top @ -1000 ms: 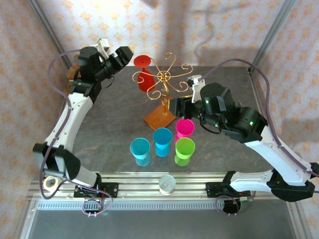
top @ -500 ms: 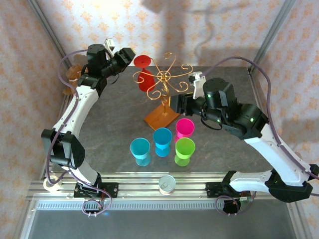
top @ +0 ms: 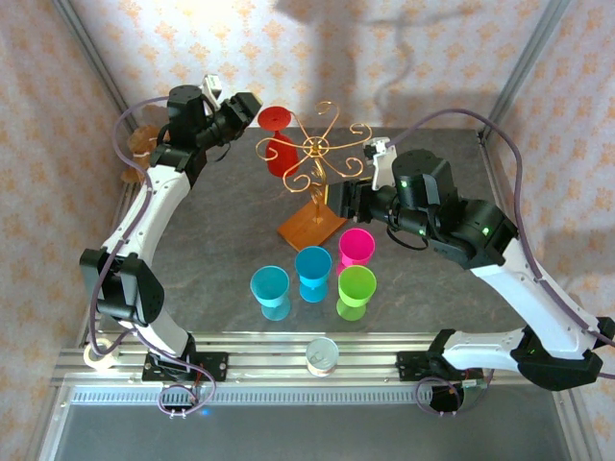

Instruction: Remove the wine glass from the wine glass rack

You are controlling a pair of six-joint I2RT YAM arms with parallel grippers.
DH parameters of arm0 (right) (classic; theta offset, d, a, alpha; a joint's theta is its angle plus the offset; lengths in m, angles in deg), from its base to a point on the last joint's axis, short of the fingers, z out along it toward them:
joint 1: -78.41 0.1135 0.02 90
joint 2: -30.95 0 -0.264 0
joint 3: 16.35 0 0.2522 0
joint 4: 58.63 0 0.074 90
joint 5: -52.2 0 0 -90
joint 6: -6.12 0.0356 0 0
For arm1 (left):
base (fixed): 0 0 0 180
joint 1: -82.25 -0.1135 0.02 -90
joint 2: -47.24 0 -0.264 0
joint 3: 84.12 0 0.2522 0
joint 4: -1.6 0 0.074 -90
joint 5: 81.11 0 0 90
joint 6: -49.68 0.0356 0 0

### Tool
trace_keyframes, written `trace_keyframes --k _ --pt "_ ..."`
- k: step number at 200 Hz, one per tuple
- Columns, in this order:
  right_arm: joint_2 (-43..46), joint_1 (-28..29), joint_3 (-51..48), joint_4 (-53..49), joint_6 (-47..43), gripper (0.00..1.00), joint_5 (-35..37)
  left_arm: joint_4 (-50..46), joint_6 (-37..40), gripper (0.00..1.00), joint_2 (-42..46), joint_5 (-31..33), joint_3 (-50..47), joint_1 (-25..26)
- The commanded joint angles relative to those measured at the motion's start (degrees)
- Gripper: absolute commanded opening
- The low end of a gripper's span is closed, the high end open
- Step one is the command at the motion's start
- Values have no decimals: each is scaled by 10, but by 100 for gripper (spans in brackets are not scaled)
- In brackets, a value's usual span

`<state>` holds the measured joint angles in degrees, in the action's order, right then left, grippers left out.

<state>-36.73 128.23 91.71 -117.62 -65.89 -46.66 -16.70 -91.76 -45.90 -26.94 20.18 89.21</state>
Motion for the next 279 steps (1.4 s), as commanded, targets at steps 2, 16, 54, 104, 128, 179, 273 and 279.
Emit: trace_keyframes --k 2,16,54,104,128,179,273,279 --pt "4 -3 -1 22 1 54 1 30 -13 42 -2 -18 -4 -4" --pt "4 -3 -2 23 2 54 3 29 -13 41 -2 -18 -3 -3" --pt "5 -3 -5 23 4 54 4 21 -10 39 -3 -19 -2 5" --pt "13 -3 -10 26 6 54 14 10 1 39 -3 -10 -6 8" --pt "15 -3 -10 27 7 54 17 -1 9 38 -4 -10 -1 12" --pt "12 -3 -13 30 8 54 17 -20 21 37 -3 -6 -1 17" --pt "12 -3 -12 31 7 54 13 -21 28 39 0 4 -4 16" --pt "12 -3 -12 31 7 54 13 -21 27 39 -2 2 -4 17"
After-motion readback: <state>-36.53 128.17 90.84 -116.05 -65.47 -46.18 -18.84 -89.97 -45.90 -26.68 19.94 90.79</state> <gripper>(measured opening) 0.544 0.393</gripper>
